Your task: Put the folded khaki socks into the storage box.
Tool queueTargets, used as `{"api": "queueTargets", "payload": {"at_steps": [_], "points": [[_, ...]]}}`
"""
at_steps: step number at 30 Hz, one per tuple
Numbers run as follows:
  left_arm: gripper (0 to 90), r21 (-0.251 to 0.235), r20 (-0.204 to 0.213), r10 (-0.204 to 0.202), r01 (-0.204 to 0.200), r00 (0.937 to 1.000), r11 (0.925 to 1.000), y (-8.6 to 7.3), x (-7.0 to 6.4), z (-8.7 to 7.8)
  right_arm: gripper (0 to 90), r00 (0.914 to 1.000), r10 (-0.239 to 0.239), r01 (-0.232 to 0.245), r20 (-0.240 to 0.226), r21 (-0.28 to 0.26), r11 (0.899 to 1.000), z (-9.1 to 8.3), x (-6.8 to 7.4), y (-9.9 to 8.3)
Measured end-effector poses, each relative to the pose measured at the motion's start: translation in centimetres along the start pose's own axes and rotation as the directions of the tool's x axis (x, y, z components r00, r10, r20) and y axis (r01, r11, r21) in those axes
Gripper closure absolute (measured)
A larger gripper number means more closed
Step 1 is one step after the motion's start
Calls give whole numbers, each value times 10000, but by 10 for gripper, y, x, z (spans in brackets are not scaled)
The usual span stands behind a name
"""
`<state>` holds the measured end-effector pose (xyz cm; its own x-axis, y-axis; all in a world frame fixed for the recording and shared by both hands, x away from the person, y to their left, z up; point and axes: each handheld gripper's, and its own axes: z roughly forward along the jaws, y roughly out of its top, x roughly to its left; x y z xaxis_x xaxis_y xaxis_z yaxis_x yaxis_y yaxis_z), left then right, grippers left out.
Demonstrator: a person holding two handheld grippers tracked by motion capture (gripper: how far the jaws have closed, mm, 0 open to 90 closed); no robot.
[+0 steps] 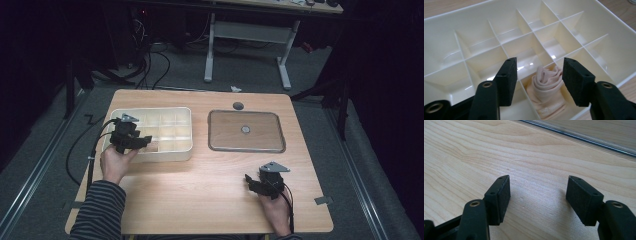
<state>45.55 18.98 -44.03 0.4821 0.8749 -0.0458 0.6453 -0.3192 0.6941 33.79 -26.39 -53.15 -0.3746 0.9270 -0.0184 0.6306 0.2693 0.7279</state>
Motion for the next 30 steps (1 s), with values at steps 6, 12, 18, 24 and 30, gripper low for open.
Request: {"api": "queueTargets", "payload": {"at_steps": [6, 12, 18, 24, 30], "points": [[428, -302, -31, -262, 261, 9997, 9992, -4, 3, -8, 362, 10000, -2, 2, -2, 3, 10000, 0, 0, 0], [439, -418, 60, -665, 667, 9978, 9969, -9, 7, -15, 362, 10000, -4, 4, -6, 4, 10000, 0, 0, 0], [427, -717, 360, -909, 933, 9952, 9931, -13, 8, -25, 362, 10000, -5, 5, -4, 0, 10000, 0, 0, 0], [411, -876, 417, -995, 1029, 9942, 9908, -16, 8, -32, 362, 10000, -3, 3, -3, 0, 10000, 0, 0, 0], [414, -1076, 550, -1200, 1254, 9912, 9863, -21, 11, -39, 362, 10000, 0, 0, -5, -1, 10000, 0, 0, 0]]}}
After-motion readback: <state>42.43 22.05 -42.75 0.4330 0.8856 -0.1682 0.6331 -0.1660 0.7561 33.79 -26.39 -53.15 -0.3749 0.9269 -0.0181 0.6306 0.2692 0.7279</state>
